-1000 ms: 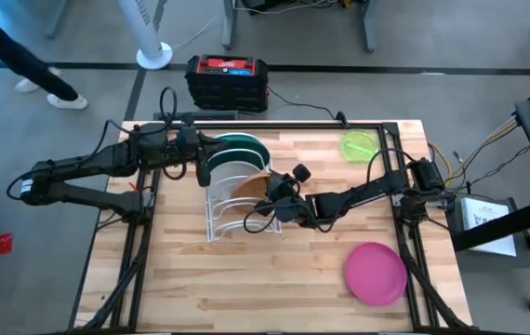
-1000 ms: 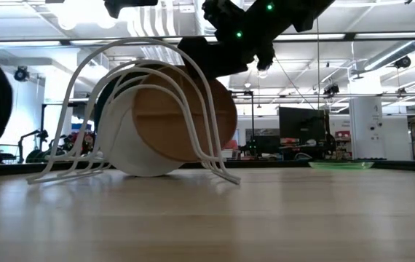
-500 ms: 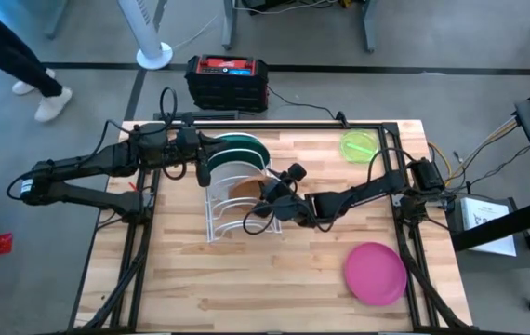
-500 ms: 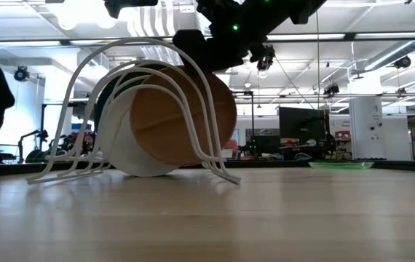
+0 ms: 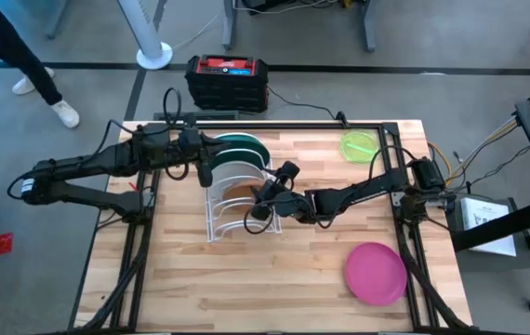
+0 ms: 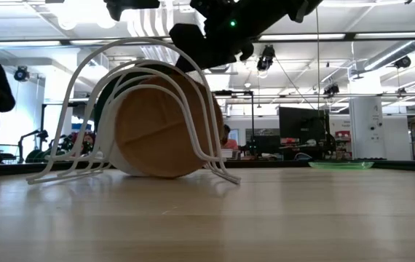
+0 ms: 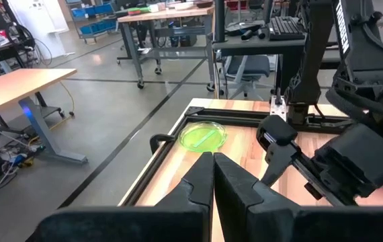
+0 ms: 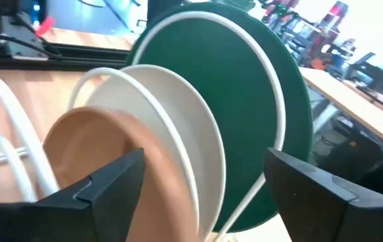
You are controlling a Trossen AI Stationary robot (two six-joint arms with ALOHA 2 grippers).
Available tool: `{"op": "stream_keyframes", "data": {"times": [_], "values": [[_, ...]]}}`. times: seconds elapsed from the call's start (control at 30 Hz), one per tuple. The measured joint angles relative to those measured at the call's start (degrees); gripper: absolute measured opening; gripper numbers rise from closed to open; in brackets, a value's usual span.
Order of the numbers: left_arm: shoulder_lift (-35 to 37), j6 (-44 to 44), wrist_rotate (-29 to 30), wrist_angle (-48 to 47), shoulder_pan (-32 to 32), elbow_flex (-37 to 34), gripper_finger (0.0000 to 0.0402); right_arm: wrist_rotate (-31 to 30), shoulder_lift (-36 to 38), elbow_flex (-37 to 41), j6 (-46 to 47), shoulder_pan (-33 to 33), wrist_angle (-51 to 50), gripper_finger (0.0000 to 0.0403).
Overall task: Sort dishes
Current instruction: Put the brown plate in the dish rack
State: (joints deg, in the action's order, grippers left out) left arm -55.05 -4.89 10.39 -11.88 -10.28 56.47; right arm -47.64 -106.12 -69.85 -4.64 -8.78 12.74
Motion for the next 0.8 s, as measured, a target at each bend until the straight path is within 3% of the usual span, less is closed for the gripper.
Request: {"op": "stream_keyframes", "data": {"times": [0.4,0.57,0.7,0.8], "values": [[-0.5,0.0,0.0,0.0,0.0,0.0,0.0,0.1,3.1,-0.1,-5.3,0.5,-0.7,0.0333],[-0.2,0.7,0.0,-2.5,0.0,0.0,0.0,0.3,6.8,0.1,-3.0,0.5,-10.4,0.0327],[-0.1,1.9,-0.2,-5.0,0.1,0.0,0.0,8.5,11.7,2.5,3.5,0.9,-20.5,0.0319],[-0.1,2.6,-0.6,-6.1,0.5,0.0,0.0,17.9,15.3,7.7,6.3,1.7,-19.0,0.0311]]}}
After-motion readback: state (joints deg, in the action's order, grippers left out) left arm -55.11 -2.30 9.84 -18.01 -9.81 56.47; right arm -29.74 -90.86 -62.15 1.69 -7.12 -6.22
